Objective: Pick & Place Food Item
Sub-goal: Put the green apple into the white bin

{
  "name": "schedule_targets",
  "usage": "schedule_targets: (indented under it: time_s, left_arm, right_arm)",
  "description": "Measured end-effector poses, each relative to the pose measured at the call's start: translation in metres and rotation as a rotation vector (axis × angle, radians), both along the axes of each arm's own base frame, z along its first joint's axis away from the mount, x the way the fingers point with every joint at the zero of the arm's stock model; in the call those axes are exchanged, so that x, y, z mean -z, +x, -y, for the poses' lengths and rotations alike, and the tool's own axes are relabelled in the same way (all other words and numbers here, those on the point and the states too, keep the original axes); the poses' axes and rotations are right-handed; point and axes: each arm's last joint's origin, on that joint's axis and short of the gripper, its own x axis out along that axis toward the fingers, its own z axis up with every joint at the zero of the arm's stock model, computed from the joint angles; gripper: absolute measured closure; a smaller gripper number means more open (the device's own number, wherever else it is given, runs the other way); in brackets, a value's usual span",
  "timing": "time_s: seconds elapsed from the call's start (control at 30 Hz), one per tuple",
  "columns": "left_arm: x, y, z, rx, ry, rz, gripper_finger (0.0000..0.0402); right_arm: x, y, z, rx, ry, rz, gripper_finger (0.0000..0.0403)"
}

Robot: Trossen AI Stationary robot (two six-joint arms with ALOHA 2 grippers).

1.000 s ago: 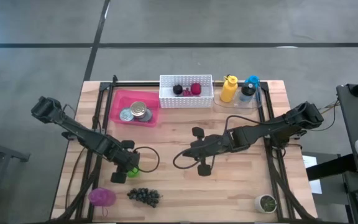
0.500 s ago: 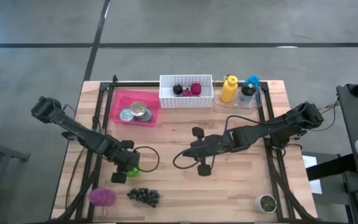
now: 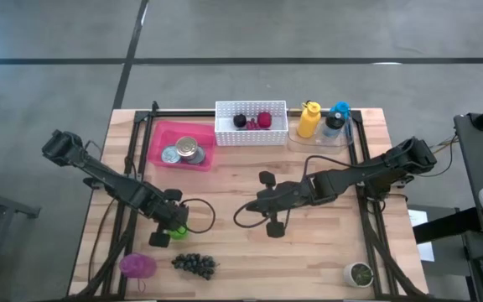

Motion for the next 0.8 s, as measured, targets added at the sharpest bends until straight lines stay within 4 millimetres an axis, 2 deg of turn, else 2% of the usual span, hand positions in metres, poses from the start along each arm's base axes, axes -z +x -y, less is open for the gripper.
schedule_targets:
  time_s: [0.17, 0.43, 0.63, 0.8]
  left_arm:
    - [-0.009, 0.005, 0.002, 0.023, 0.007, 0.040, 0.0399]
    - [-0.047, 0.022, 0.004, 0.090, 0.021, 0.200, 0.0400]
    - [-0.074, 0.042, -0.014, 0.087, 0.032, 0.324, 0.0401]
    - [-0.078, 0.064, -0.039, 0.117, -0.002, 0.379, 0.0401]
  right_arm:
    - [0.000, 0.000, 0.000, 0.000, 0.000, 0.000, 0.0394]
    - [0.000, 0.000, 0.000, 0.000, 0.000, 0.000, 0.0394]
    - [0.000, 0.000, 0.000, -0.001, -0.001, -0.002, 0.0394]
    - [0.001, -0.002, 0.000, -0.001, -0.004, -0.016, 0.0394]
